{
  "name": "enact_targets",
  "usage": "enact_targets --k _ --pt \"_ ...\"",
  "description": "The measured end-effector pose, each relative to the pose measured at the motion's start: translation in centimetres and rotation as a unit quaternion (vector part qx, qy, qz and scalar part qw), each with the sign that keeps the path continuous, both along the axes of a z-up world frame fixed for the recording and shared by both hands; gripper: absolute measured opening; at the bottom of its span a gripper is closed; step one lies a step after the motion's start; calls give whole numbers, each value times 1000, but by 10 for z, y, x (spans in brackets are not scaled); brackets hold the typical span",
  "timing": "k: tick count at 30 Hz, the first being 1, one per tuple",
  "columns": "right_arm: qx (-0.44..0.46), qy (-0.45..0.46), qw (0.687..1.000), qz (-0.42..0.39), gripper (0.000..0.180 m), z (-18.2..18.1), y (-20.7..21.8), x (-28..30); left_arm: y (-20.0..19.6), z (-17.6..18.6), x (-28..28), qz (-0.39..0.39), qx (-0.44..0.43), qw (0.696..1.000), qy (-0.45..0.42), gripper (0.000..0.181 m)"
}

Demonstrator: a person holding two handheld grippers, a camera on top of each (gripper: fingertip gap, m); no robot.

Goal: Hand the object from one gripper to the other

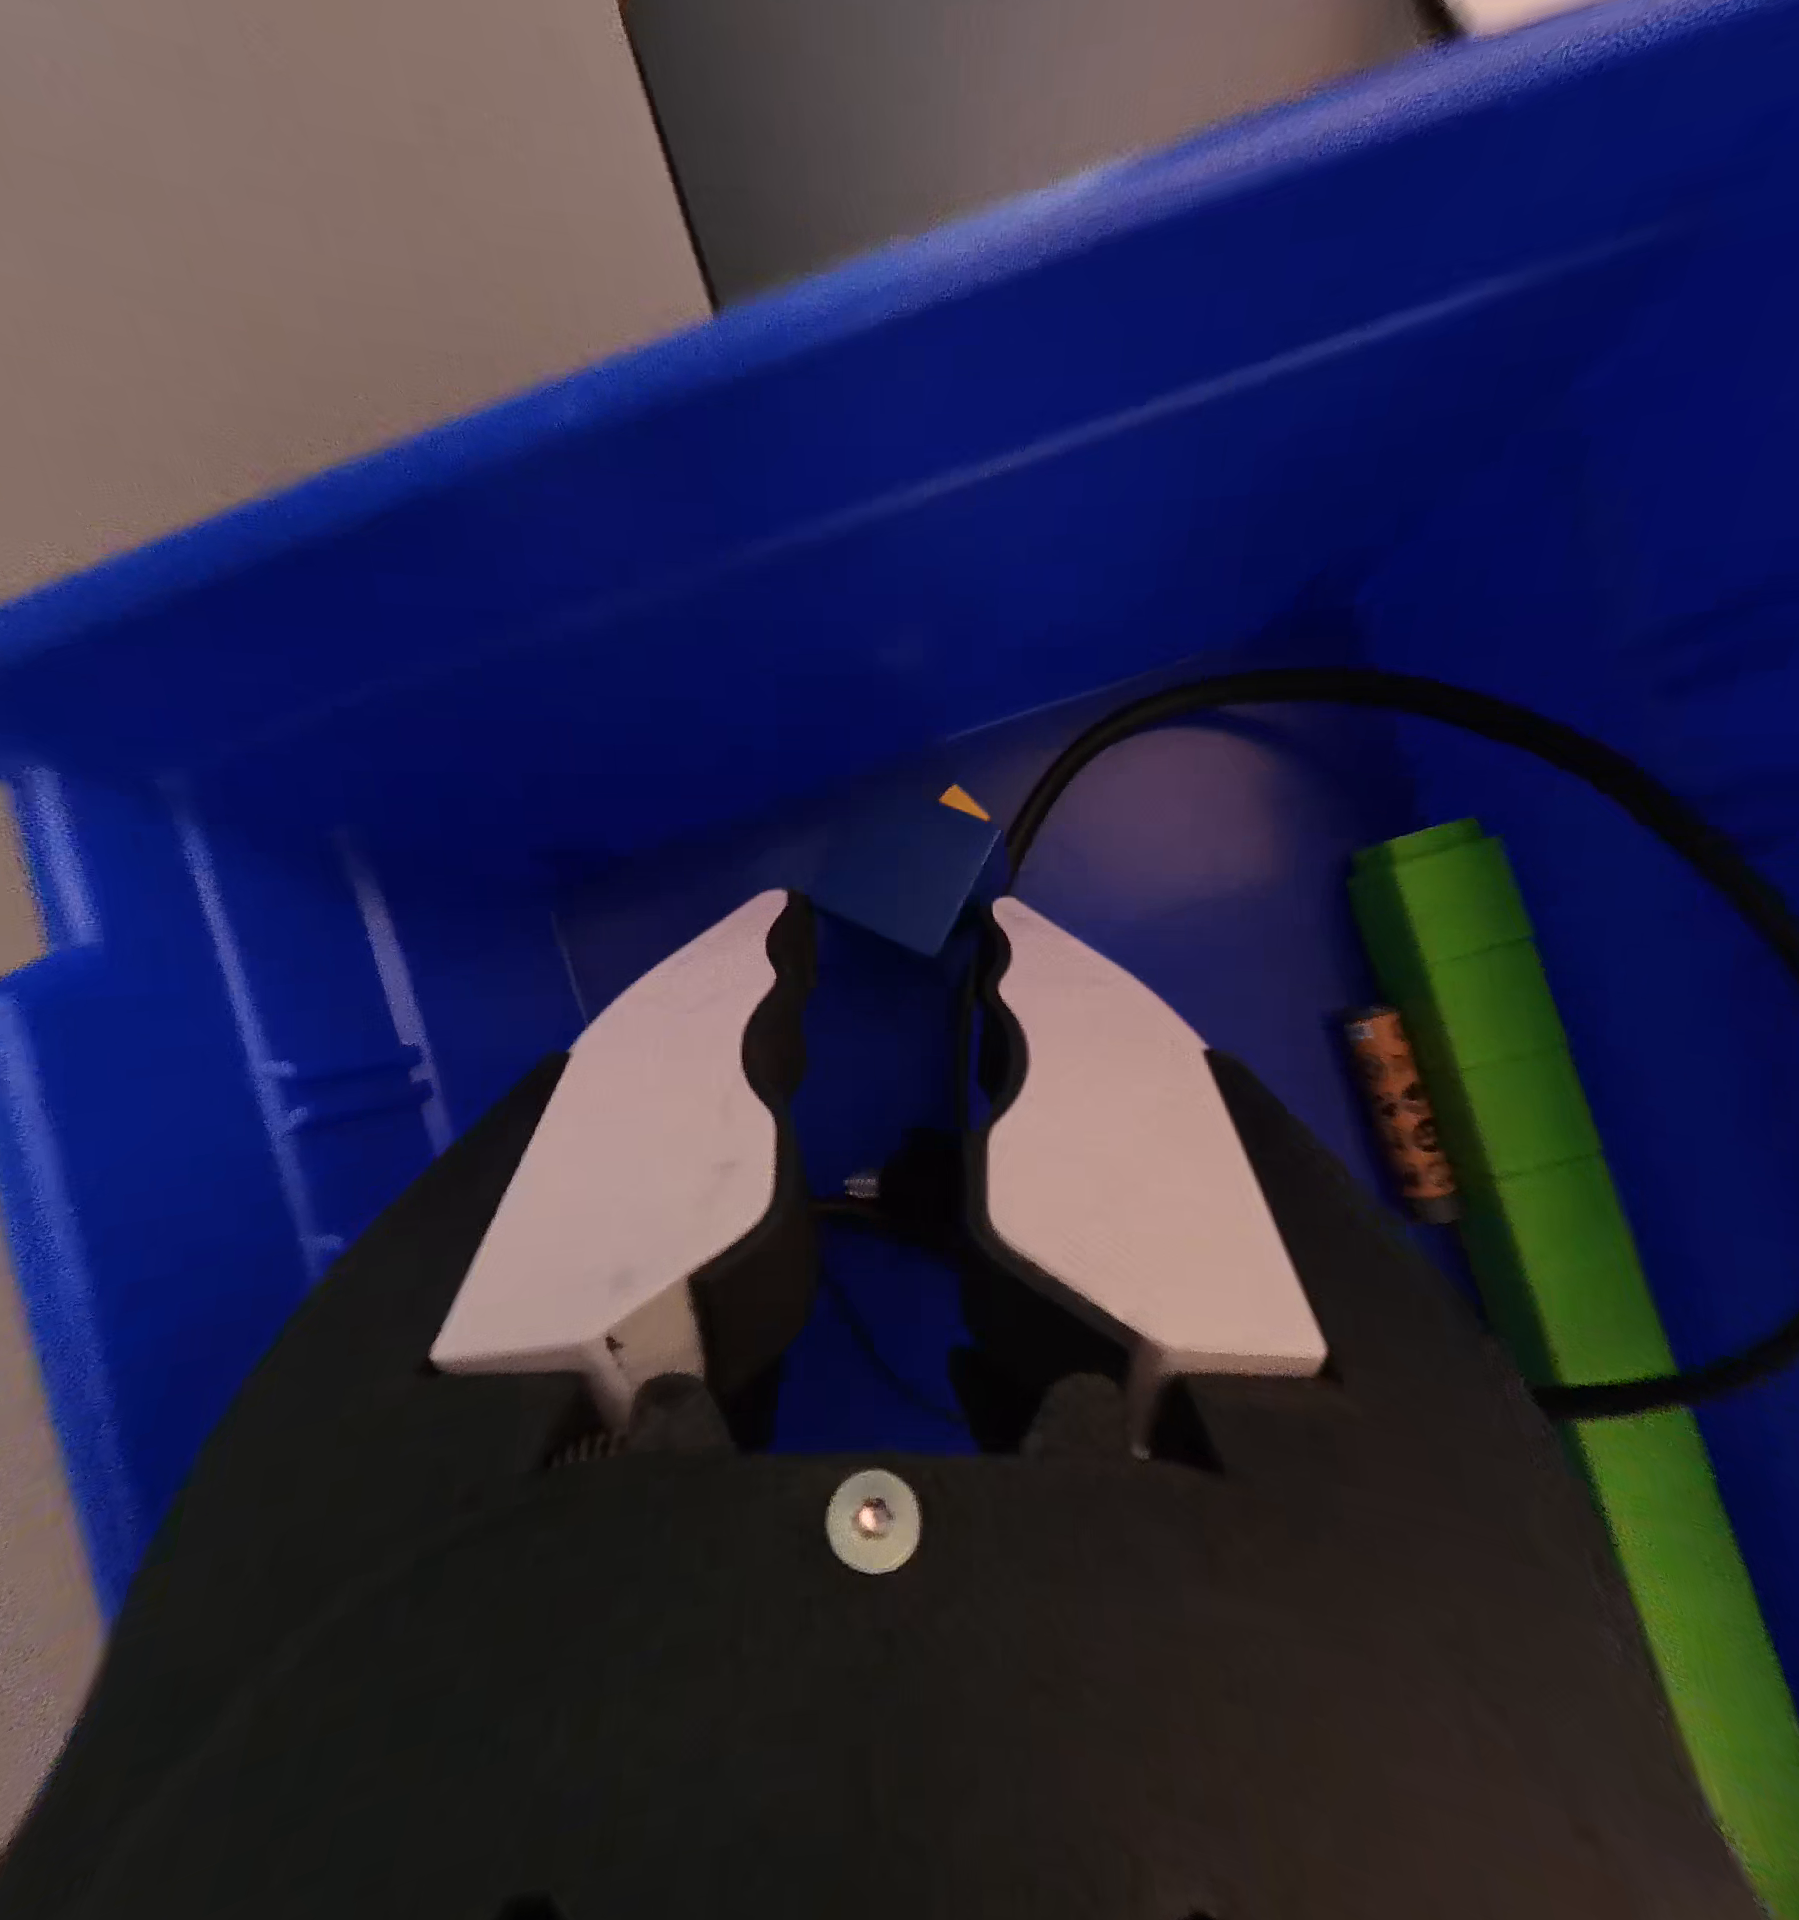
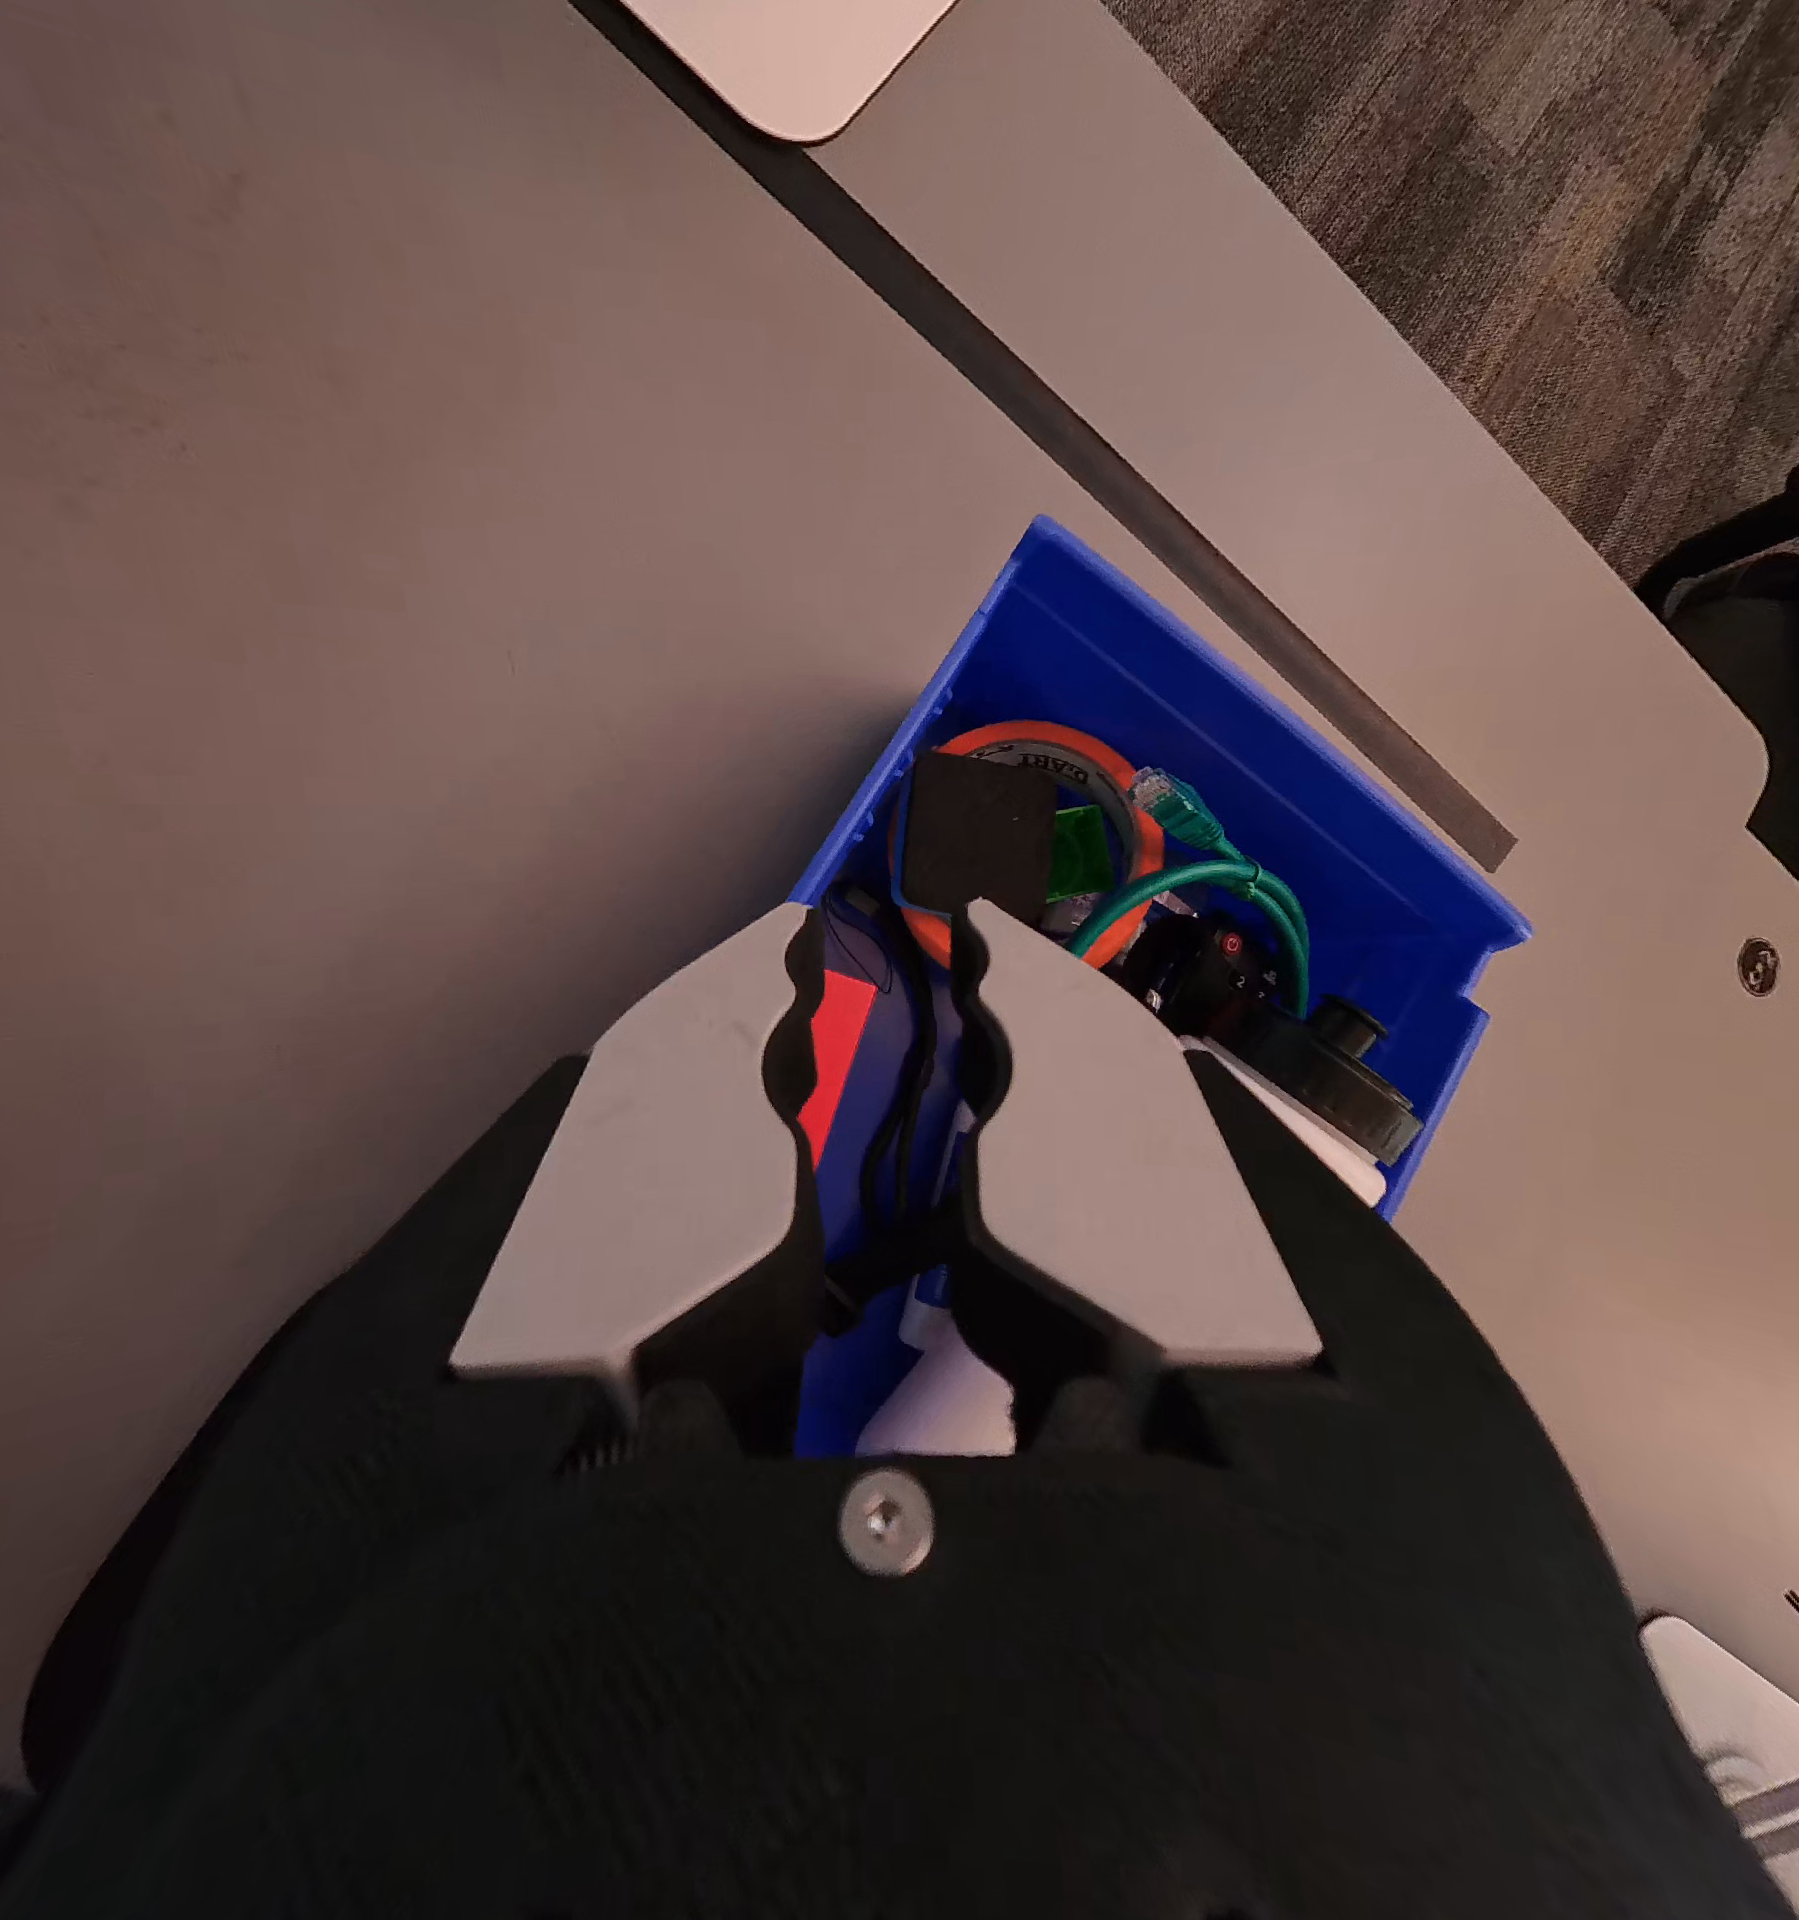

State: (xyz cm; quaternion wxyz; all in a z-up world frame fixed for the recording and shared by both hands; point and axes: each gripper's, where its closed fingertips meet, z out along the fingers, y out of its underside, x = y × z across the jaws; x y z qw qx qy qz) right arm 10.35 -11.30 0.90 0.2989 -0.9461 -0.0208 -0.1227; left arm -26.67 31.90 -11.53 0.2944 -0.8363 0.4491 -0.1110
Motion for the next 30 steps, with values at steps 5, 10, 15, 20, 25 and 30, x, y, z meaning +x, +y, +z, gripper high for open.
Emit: enact_targets --k 5,10,15,20,25,30 --pt "8 -18 1000 1 24 6 0 1 -16 76 12 -25 68 993 -98 29" --pt "84 -85 992 50 24 39 20 -16 -128 189 71 -226 77 920 -310 29" --pt "242 -214 922 215 26 94 50 -88 -253 237 109 -395 -33 821 -412 28" --pt "325 -376 765 409 45 99 51 -189 -316 213 131 -477 -48 809 -338 28" --pt "300 -456 707 450 44 80 60 -222 -349 192 137 -519 -24 810 -271 28" --pt "287 -464 689 476 38 67 63 -233 -368 180 136 -544 -18 806 -233 28"
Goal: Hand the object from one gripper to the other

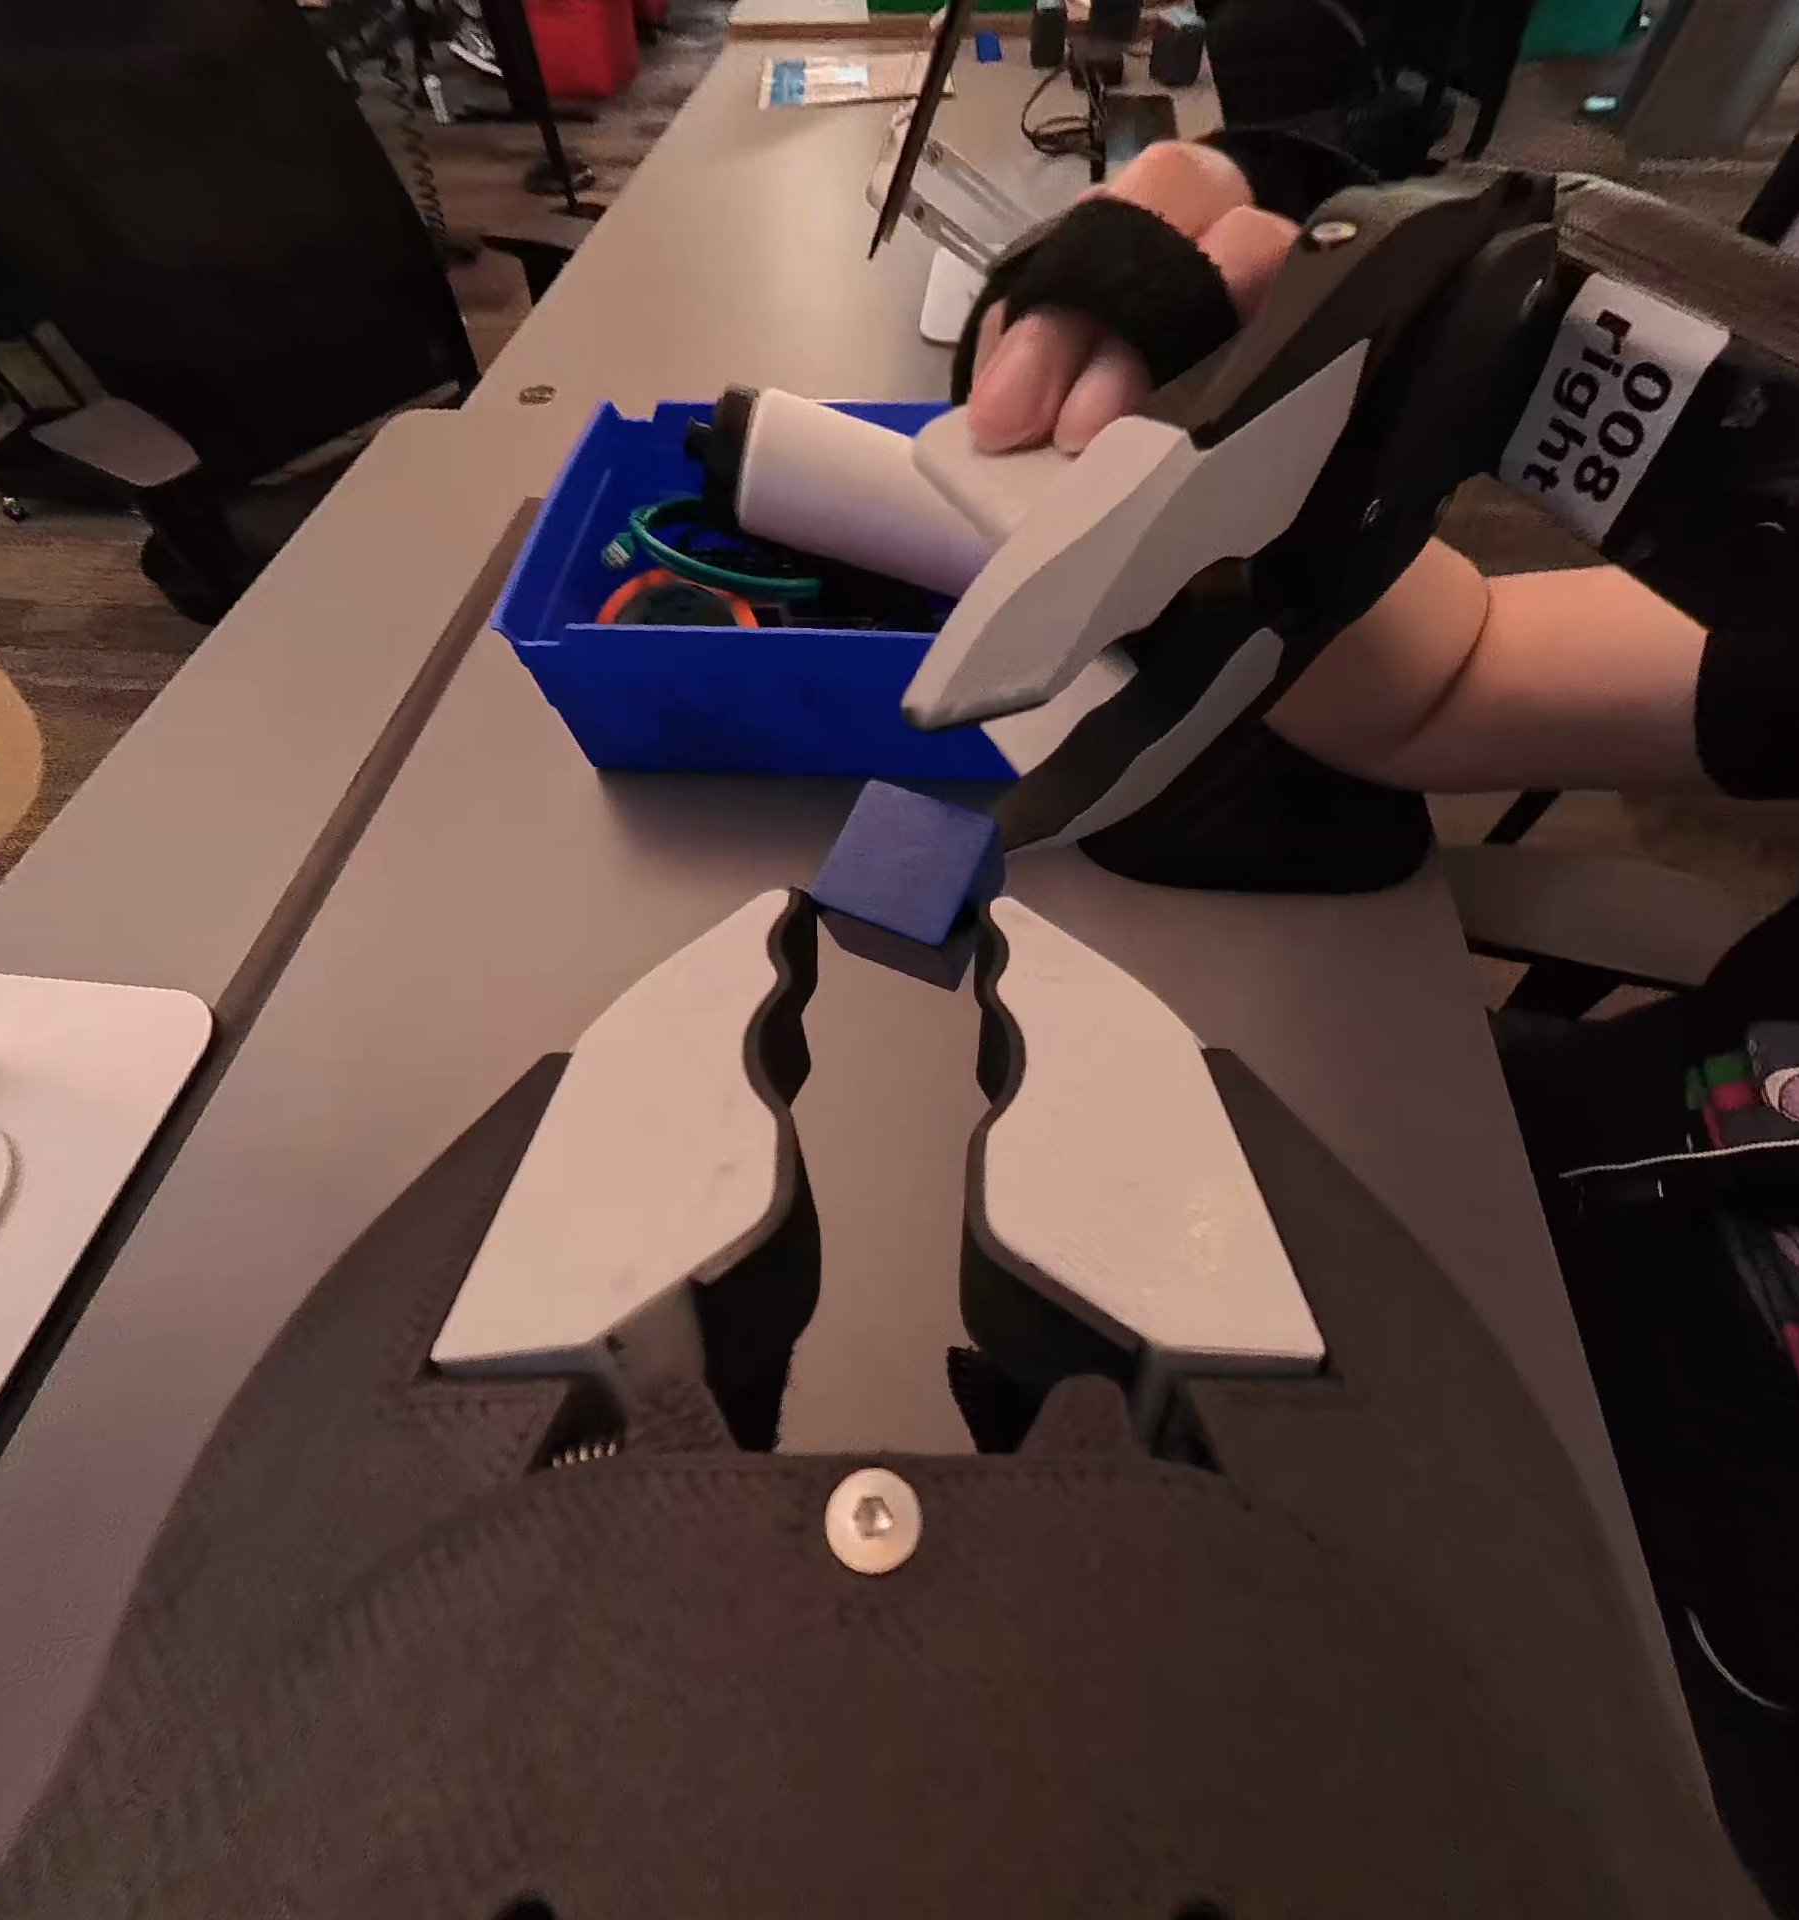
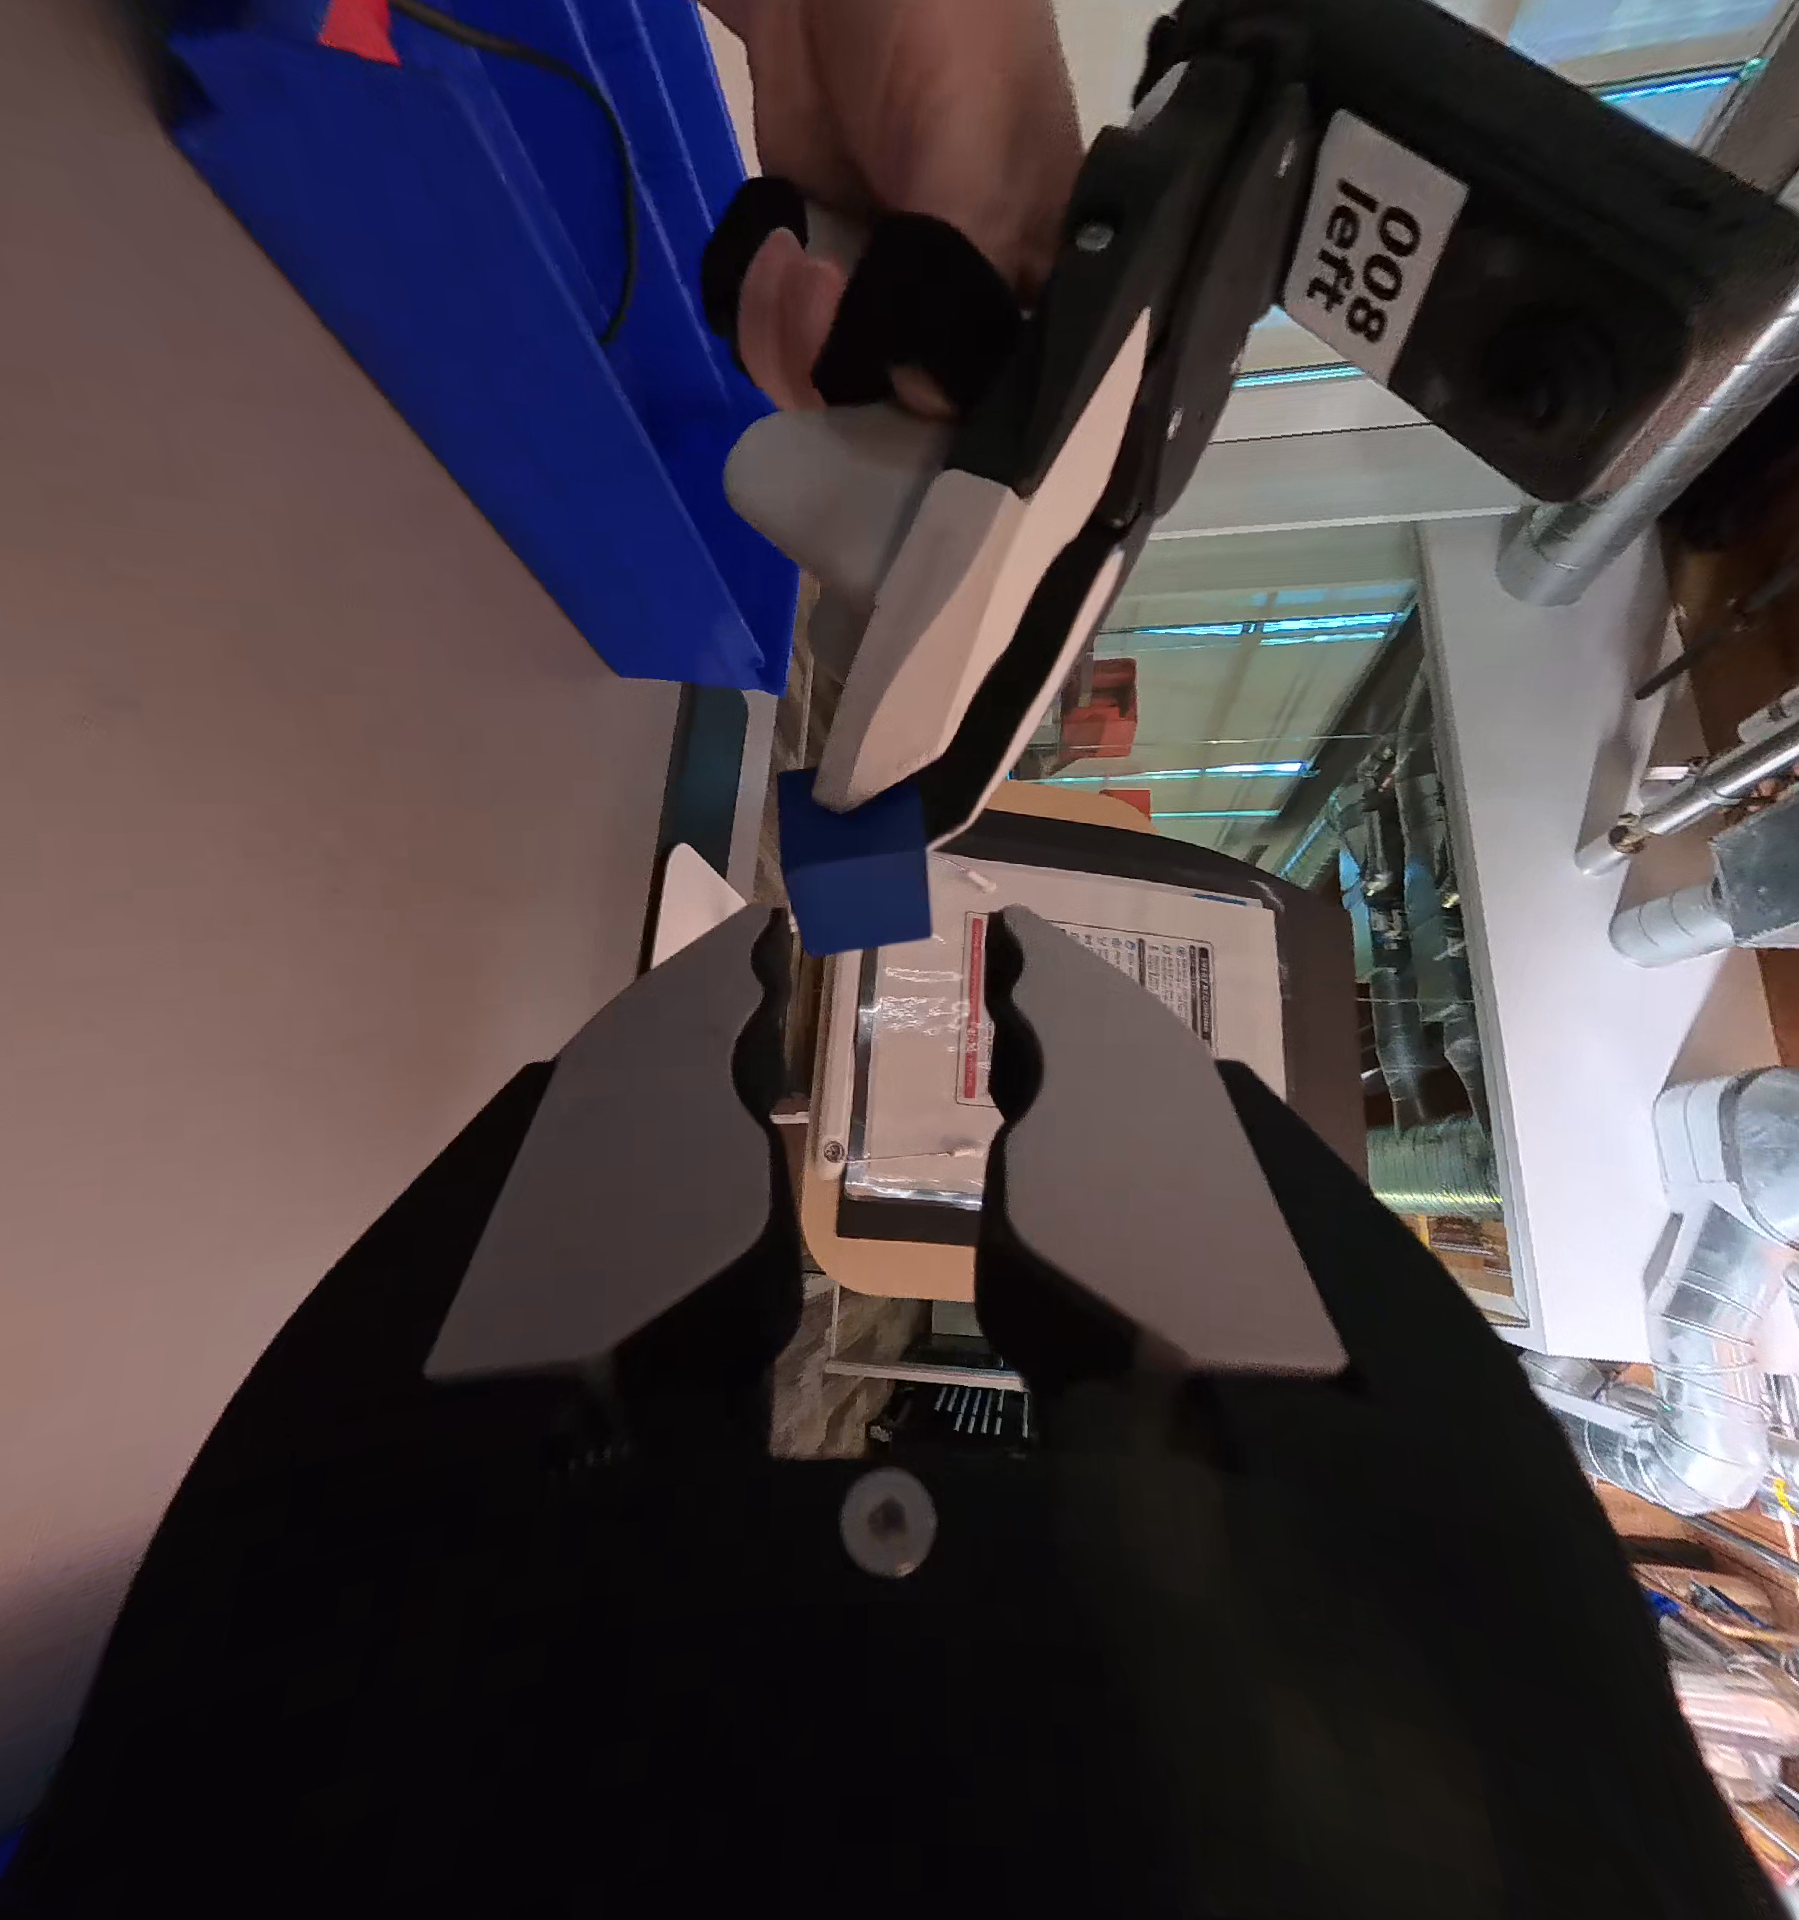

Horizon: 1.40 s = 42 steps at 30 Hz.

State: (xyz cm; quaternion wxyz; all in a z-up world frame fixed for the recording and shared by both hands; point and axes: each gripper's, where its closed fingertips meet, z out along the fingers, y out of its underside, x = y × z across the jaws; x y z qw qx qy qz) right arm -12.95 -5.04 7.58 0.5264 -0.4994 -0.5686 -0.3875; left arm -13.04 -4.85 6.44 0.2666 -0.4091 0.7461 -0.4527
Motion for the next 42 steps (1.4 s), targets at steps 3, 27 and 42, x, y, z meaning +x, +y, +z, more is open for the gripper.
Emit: enact_targets --k 3,27,42 --pt "-14 -5 1000 3 36 -6 0 -2 -7 -1 -2 -11 6 1000 4 28" --pt "-248 822 414 303 27 82 5 26 24 75 11 173 198 906 -331 78" --pt "-275 834 352 324 35 68 16 -3 12 81 13 214 314 828 -413 27"
